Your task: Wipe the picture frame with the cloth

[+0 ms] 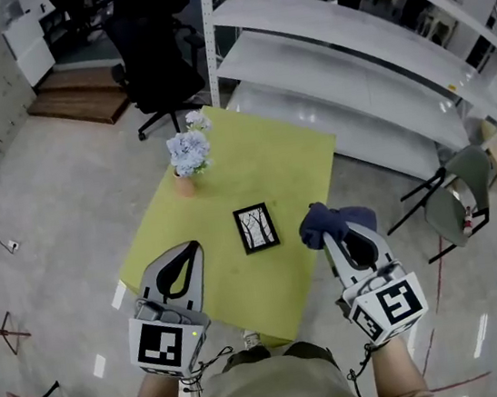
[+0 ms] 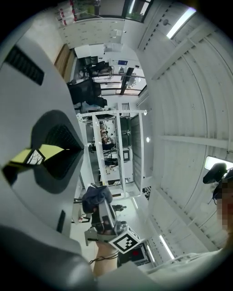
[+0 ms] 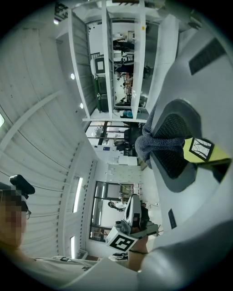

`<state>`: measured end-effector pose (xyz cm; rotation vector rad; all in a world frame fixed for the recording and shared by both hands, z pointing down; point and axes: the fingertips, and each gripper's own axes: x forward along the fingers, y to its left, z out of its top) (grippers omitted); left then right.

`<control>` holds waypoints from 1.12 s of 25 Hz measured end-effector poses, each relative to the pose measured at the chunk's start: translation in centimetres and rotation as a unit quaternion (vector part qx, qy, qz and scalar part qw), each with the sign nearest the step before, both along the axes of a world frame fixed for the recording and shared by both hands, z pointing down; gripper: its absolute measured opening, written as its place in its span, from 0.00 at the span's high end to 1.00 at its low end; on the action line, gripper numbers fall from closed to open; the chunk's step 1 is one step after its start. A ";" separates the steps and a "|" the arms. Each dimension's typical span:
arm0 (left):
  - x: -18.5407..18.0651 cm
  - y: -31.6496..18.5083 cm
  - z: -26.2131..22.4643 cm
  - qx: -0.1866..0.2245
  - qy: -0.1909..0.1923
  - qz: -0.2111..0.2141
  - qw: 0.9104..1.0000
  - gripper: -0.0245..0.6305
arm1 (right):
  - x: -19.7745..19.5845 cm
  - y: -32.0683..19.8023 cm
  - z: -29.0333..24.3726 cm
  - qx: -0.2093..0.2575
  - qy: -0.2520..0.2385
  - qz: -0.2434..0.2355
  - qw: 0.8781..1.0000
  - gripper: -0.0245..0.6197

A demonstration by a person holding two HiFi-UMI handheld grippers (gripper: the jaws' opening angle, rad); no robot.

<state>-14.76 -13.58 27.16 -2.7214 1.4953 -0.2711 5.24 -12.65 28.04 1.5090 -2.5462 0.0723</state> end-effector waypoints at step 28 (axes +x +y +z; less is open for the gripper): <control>5.5 -9.6 11.1 -0.102 -0.026 -0.010 0.994 0.95 | -2.9 -15.2 10.0 -0.087 0.023 -0.139 0.986 0.85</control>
